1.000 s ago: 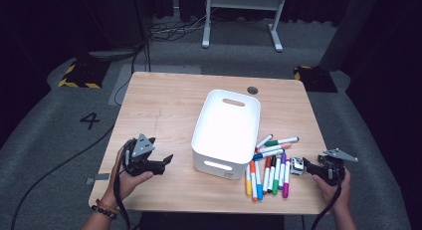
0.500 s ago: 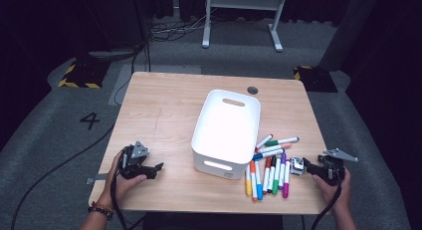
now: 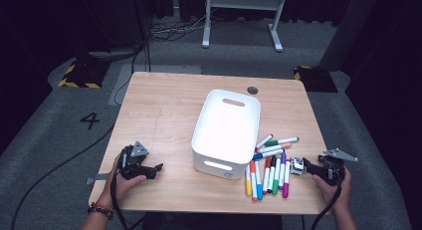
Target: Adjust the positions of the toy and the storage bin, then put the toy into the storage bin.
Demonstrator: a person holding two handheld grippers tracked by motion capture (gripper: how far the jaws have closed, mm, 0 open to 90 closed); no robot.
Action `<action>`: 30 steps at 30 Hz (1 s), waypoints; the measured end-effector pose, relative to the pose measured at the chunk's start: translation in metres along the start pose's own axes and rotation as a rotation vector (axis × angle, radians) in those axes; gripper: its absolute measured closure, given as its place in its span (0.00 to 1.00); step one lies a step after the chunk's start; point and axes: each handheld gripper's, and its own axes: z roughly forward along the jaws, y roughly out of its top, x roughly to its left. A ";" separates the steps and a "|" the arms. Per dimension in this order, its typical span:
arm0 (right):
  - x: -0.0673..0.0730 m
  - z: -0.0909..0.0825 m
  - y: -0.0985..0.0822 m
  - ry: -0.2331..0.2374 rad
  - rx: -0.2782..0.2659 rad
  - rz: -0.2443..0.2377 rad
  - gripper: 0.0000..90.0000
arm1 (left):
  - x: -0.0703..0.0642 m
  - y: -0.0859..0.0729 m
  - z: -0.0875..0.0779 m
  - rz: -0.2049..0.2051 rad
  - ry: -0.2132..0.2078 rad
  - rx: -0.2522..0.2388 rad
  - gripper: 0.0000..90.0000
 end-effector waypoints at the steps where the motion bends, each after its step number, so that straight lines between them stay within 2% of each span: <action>1: 0.000 0.000 0.000 0.000 -0.001 -0.001 0.35 | 0.000 0.000 0.000 0.001 0.001 0.000 0.16; 20: 0.001 -0.001 0.000 -0.006 -0.004 0.000 0.34 | 0.000 0.001 0.000 0.003 0.002 0.000 0.16; 30: 0.003 -0.008 -0.003 0.017 -0.057 -0.041 0.31 | 0.000 0.001 0.000 0.004 0.005 -0.001 0.16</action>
